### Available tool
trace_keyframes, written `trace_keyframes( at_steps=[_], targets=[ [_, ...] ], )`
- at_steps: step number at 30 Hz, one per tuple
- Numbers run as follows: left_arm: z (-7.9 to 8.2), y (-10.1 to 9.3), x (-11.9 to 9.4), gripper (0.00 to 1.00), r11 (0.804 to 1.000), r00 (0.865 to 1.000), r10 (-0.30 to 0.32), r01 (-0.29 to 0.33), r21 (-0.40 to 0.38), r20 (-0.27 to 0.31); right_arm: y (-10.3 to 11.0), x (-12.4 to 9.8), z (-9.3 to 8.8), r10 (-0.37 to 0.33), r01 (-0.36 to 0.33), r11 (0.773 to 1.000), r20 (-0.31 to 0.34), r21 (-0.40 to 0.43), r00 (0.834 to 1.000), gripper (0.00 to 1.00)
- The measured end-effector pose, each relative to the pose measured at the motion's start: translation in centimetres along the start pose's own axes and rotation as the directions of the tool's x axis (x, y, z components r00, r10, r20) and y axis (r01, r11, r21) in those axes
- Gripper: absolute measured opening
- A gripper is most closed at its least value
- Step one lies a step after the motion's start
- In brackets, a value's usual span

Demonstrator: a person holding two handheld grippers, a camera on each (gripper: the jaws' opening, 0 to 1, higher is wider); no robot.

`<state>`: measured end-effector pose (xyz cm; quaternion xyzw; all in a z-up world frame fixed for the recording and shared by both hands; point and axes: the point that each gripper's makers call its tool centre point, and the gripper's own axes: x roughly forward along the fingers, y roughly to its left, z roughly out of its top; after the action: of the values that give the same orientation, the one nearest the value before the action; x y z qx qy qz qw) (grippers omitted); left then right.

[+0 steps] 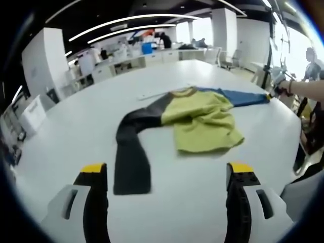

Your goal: Fold the garment on the visible template until the final outline fits inside the template.

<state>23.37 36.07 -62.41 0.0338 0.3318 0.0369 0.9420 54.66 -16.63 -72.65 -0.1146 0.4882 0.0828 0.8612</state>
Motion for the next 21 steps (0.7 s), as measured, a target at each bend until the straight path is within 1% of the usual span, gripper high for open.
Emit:
trace_keyframes(
  at_steps=[2, 3, 4, 6, 8, 10, 15, 17, 19, 20, 21],
  targets=[
    [0.0, 0.0, 0.0, 0.94, 1.000, 1.000, -0.002, 0.002, 0.003, -0.001, 0.0, 0.0, 0.0, -0.004, 0.004, 1.000, 0.002, -0.011, 1.000, 0.01],
    [0.0, 0.0, 0.0, 0.94, 1.000, 1.000, -0.003, 0.003, 0.004, -0.002, -0.1, -0.1, 0.1, -0.013, 0.013, 1.000, 0.005, 0.000, 1.000, 0.04],
    [0.0, -0.1, 0.1, 0.94, 1.000, 1.000, -0.003, 0.003, 0.004, -0.001, -0.1, -0.2, 0.1, -0.012, 0.012, 1.000, 0.011, 0.012, 1.000, 0.08],
    [0.1, -0.1, 0.1, 0.94, 1.000, 1.000, -0.004, 0.004, 0.006, -0.001, 0.2, -0.6, 0.3, -0.003, 0.002, 0.999, 0.032, 0.047, 0.999, 0.21],
    [0.2, -0.2, 0.1, 0.94, 1.000, 1.000, -0.005, 0.005, 0.007, 0.002, 0.6, -1.0, 0.4, 0.004, -0.005, 0.999, 0.038, 0.038, 0.999, 0.28],
    [0.3, -0.2, 0.1, 0.94, 1.000, 1.000, -0.006, 0.006, 0.008, 0.003, 1.1, -1.4, 0.6, 0.013, -0.015, 0.999, 0.056, 0.036, 0.998, 0.30],
    [0.6, -0.8, 0.1, 0.94, 1.000, 1.000, -0.013, 0.013, 0.014, 0.010, 2.7, -2.5, 1.2, 0.058, -0.060, 0.998, 0.096, 0.020, 0.994, 0.40],
    [0.8, -1.3, 0.2, 0.94, 0.999, 1.000, -0.024, 0.024, 0.022, 0.011, 3.7, -3.0, 1.4, 0.087, -0.089, 0.996, 0.114, 0.007, 0.990, 0.45],
    [0.9, -1.7, 0.1, 0.93, 0.999, 0.999, -0.032, 0.032, 0.025, 0.011, 4.9, -3.6, 1.3, 0.130, -0.129, 0.992, 0.123, -0.016, 0.984, 0.53],
    [1.1, -1.9, 0.1, 0.93, 0.999, 0.999, -0.038, 0.037, 0.027, 0.016, 5.9, -4.1, 1.1, 0.177, -0.174, 0.984, 0.117, -0.029, 0.977, 0.56],
    [1.2, -2.1, 0.1, 0.93, 0.999, 0.999, -0.041, 0.041, 0.028, 0.019, 6.5, -4.4, 1.0, 0.200, -0.197, 0.980, 0.114, -0.036, 0.973, 0.59]
  ],
)
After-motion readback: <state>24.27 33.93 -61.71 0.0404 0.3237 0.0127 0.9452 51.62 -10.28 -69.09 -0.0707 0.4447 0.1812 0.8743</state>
